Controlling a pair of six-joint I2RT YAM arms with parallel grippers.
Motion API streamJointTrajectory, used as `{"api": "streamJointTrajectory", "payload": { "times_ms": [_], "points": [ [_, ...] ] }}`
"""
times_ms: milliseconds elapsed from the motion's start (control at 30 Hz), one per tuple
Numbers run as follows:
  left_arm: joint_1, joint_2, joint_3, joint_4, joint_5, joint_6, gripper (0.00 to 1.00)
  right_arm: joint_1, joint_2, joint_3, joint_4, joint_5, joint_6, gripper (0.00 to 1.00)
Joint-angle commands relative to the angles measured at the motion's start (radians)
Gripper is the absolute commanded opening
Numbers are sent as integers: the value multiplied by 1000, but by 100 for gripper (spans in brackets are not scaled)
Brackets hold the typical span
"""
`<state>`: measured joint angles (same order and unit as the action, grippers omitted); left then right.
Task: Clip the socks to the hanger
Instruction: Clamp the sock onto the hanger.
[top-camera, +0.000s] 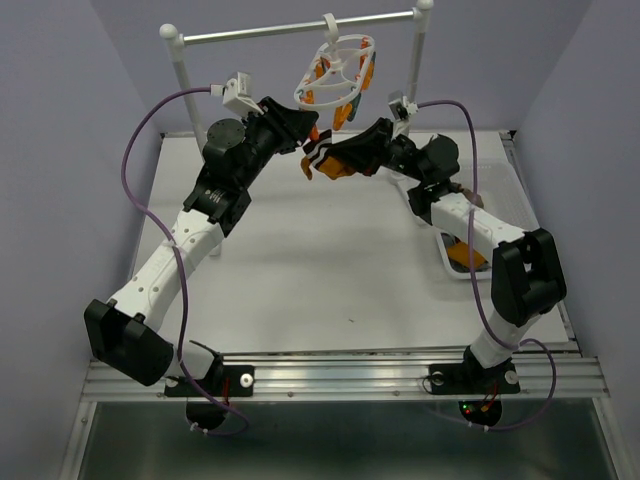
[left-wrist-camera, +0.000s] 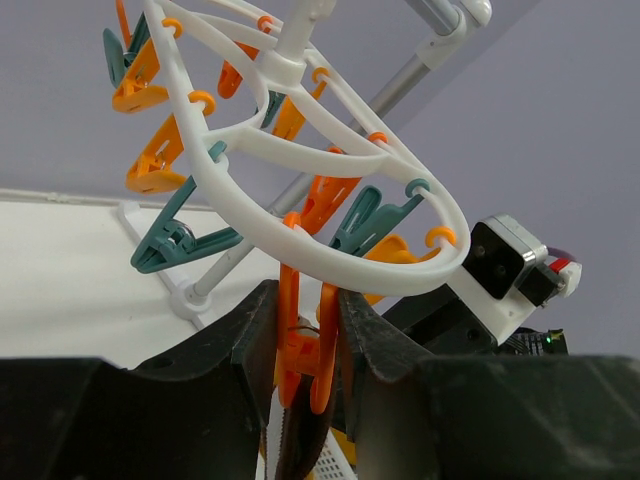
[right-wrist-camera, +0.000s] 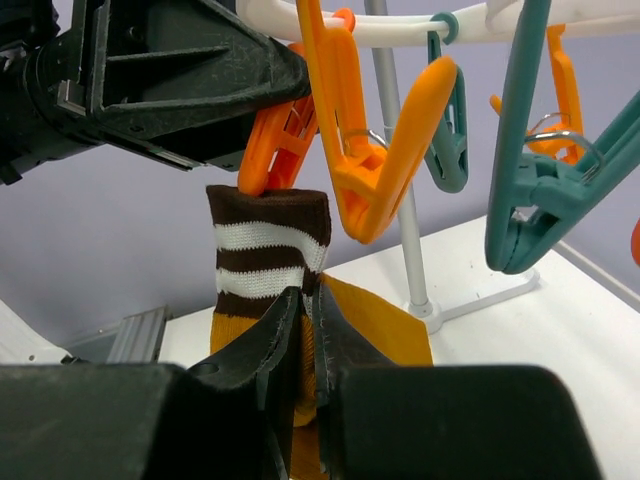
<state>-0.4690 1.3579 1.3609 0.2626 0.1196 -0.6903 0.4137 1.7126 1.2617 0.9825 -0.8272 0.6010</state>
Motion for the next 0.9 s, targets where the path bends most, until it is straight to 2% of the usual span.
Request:
{"api": "streamJointTrajectory", "payload": {
  "times_ms": [0, 433, 867],
  "points": [
    [7, -46, -3, 27, -14, -8, 0, 5, -7, 65, -5, -4, -23, 1],
    [7, -40, -8, 32, -43, -8, 0, 23, -44, 36, -153, -58, -135, 1],
    [7, -33, -17, 36, -55, 18, 0, 23, -59, 79, -173, -49, -78, 1]
  ]
}}
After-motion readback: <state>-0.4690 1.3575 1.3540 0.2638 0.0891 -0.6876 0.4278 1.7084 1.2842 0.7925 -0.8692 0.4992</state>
